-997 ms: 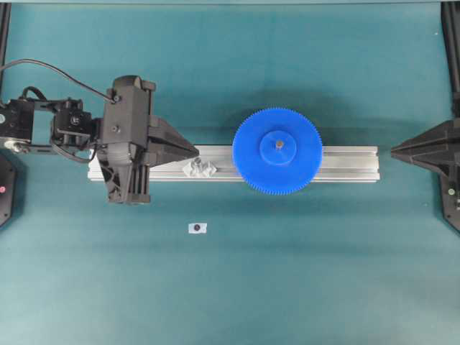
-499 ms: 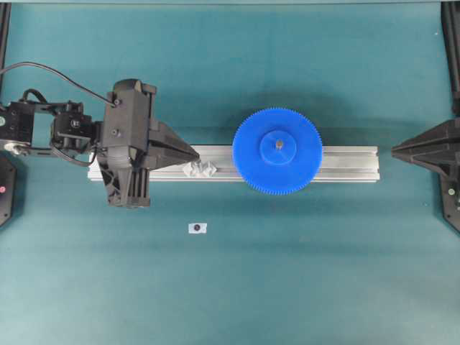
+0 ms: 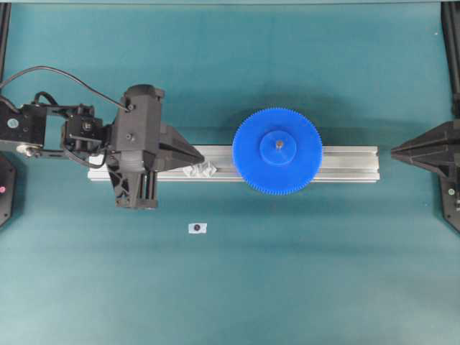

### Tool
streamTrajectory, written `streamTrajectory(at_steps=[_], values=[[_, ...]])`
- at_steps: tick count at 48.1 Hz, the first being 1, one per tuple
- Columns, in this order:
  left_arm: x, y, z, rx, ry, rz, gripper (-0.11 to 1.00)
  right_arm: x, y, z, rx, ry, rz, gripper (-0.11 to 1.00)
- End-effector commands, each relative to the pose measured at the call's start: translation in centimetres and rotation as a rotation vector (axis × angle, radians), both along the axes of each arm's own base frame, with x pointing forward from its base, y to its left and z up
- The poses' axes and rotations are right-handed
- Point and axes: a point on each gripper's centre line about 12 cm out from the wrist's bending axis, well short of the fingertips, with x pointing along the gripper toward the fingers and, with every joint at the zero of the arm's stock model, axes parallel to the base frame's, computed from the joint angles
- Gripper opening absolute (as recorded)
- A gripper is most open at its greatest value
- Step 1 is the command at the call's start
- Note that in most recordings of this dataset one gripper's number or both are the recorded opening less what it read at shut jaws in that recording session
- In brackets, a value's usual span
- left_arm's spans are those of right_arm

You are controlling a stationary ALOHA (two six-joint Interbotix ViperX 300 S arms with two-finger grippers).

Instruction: Insert the large gear onto the shaft.

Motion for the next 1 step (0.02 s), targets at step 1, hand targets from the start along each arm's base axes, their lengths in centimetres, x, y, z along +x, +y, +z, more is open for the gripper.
streamTrajectory(at_steps=[1], values=[[0.29,-0.10,1.68,0.003,-0.044,-0.004,0.01,0.17,-0.07,0.55,-0.001,-0.011,-0.004,0.12]])
